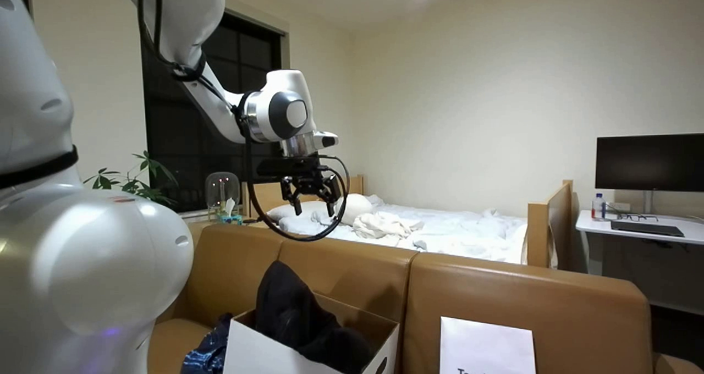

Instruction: Pick up the black cloth from the box and put it on the sofa

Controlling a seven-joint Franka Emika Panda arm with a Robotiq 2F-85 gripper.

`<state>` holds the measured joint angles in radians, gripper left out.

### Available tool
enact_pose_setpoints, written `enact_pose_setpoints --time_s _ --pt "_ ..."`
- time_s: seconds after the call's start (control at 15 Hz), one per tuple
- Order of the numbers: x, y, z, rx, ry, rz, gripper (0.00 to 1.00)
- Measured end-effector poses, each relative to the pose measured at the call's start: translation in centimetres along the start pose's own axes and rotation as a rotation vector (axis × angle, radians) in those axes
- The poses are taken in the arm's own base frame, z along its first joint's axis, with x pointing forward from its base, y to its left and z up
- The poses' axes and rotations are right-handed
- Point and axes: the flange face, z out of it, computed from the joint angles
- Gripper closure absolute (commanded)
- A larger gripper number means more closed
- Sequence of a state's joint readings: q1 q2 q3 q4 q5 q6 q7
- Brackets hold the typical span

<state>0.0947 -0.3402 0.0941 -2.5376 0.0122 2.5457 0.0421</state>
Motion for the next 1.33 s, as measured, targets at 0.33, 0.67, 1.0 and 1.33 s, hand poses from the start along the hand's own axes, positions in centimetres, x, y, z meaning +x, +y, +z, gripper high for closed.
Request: enact_pose_setpoints --time_s 0.33,0.67,1.0,1.33 --pt "4.2 -4.5 5.4 0.033 -0.086 -0.09 0.0" --pt "6.9 -7.2 16.4 0.108 -0.296 -0.193 0.0" --pt "4.3 -9.8 29.1 0.181 -0.504 -0.29 0.0" --pt "4.6 -10.4 34.2 0.18 -0.58 -0.373 0.33"
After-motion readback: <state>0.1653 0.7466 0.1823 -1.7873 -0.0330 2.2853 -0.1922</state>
